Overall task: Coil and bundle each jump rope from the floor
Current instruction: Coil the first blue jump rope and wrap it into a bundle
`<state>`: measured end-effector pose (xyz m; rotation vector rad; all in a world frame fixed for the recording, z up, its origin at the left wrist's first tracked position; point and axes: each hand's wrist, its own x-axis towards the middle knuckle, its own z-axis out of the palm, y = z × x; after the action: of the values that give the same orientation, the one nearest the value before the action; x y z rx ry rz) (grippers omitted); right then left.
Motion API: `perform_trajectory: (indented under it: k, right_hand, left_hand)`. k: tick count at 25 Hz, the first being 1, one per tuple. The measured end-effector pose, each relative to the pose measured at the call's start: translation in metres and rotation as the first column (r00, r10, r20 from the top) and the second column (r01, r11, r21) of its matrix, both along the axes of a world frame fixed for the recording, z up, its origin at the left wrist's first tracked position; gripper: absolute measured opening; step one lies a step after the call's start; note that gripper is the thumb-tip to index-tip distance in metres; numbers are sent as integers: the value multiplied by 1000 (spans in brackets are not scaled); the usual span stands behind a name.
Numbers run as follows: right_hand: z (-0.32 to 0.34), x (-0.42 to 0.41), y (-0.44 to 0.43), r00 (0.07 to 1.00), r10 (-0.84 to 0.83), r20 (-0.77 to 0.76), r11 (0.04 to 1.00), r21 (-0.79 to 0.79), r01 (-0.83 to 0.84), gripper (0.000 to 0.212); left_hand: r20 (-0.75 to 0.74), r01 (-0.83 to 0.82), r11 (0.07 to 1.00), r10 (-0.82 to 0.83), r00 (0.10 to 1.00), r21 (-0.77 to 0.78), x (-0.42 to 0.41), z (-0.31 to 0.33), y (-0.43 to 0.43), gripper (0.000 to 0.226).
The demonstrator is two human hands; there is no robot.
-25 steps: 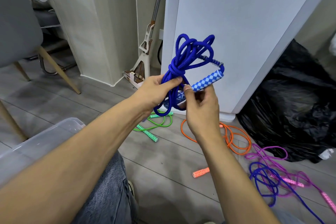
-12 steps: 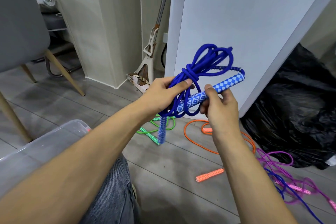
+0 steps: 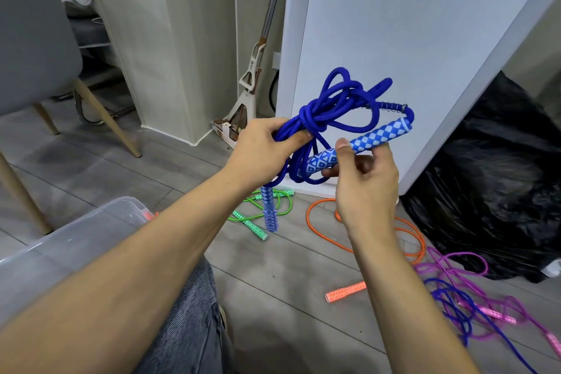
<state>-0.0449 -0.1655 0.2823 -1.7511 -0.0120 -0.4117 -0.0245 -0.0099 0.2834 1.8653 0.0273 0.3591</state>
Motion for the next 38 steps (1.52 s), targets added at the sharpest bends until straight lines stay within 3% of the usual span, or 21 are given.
perform_trajectory:
  k: [4,6,8,12,16,19,21,26,28,33,38]
  right_hand:
    - [-3,0,8,991,81,-107,972,229,-55,10]
    - [-4,-2,12,987,96,-129,961,271,-58,8]
    - [-5,-1,12,990,91,-109,977,205,-67,7]
    - [-3,6,4,987,143,-70,986,-78,-148,10]
    - [8,10,-5,977,152,-152,975,-136,-173,22]
    - [17,11,-10,931,212,-298,976,118,-184,26]
    - [17,8,-10,920,245,-307,947,280,-158,27]
    - [9,3,4,963,151,-222,951,299,-80,18]
    - [8,5,4,956,135,-260,943,329,-43,20]
    - [3,18,-11,801,305,-516,852,523,12,21]
    - [3,20,-21,654,488,-577,800,596,-71,24]
  left_hand:
    - [-13,-40,995,39,999,-95,-1,2,-2,38]
    - [-35,-37,983,31,999,-180,-2,1,-2,39]
    - [-77,-26,959,5,997,-281,-2,1,-4,33]
    - [-187,-44,896,-44,981,-442,-2,3,-8,24]
    - [-254,-76,874,-55,966,-479,-2,2,-11,28]
    - [-238,-74,887,-41,970,-457,-2,2,-15,37]
    - [-217,-60,819,-80,973,-570,-3,4,-18,32]
    - [-183,-19,694,-163,970,-719,-3,5,-24,27]
    - [-177,-12,671,-179,968,-741,-3,5,-26,25]
    - [-140,106,683,-295,945,-723,-8,0,-33,29]
    - [-154,190,671,-418,895,-716,-11,6,-28,21]
